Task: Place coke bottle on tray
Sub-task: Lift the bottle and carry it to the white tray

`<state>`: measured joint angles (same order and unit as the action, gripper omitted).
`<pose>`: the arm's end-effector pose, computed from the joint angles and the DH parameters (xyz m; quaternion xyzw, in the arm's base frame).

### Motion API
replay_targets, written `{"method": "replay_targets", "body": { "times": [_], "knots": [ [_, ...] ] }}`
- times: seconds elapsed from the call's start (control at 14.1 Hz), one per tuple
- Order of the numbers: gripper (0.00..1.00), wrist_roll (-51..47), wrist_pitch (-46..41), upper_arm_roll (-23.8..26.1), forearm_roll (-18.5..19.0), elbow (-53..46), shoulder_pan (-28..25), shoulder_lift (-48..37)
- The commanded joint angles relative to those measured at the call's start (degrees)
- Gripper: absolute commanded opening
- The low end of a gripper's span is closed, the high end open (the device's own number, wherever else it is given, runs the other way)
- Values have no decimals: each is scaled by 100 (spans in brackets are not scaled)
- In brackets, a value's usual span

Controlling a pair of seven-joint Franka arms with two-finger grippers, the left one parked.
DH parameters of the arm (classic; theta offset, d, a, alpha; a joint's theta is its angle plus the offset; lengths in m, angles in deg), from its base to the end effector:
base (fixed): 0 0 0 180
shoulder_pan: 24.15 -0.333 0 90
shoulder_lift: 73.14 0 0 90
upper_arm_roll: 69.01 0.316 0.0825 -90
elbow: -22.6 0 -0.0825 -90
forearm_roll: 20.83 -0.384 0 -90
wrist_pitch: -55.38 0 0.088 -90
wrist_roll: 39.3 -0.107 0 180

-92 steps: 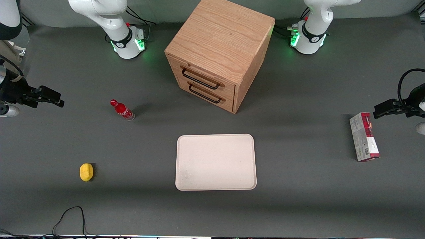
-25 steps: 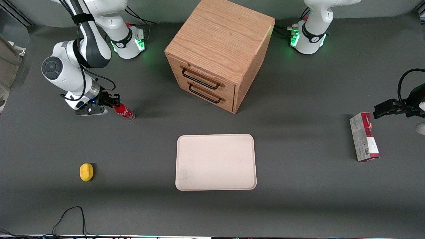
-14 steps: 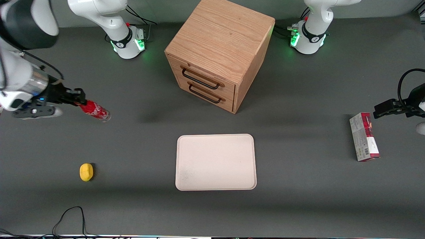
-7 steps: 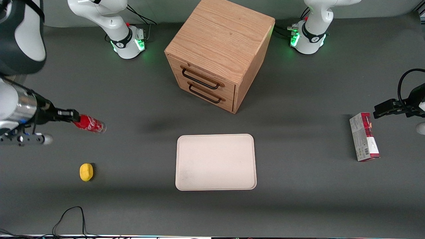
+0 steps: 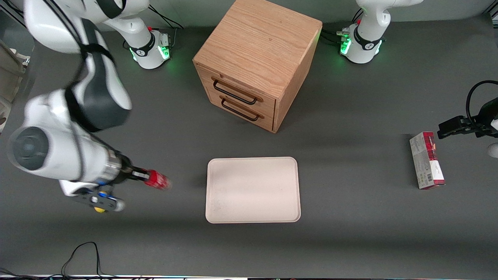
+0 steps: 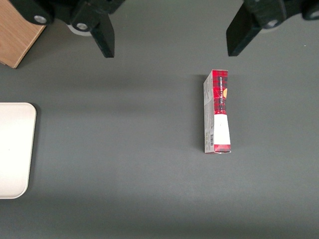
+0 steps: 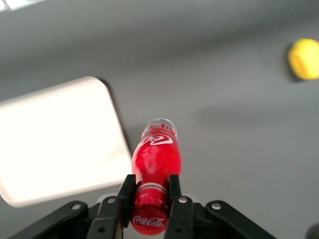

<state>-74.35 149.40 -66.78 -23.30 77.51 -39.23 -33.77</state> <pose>0.7089 0.2150 0.4716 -0.9865 0.1600 0.0167 0.0295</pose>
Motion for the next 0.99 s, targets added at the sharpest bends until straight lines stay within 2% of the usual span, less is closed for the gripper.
{"method": "replay_targets", "body": {
  "times": [0.0,0.14,0.43,0.57,0.92],
  "knots": [
    [0,-1027,677,-47,141,-446,-424,552],
    [0,-1144,924,-48,334,-455,-584,773],
    [0,-1486,1451,-74,396,-446,-847,1106],
    [0,-1653,1654,-30,563,-446,-892,1265],
    [0,-1707,1883,-39,581,-446,-980,1494]
  ]
}}
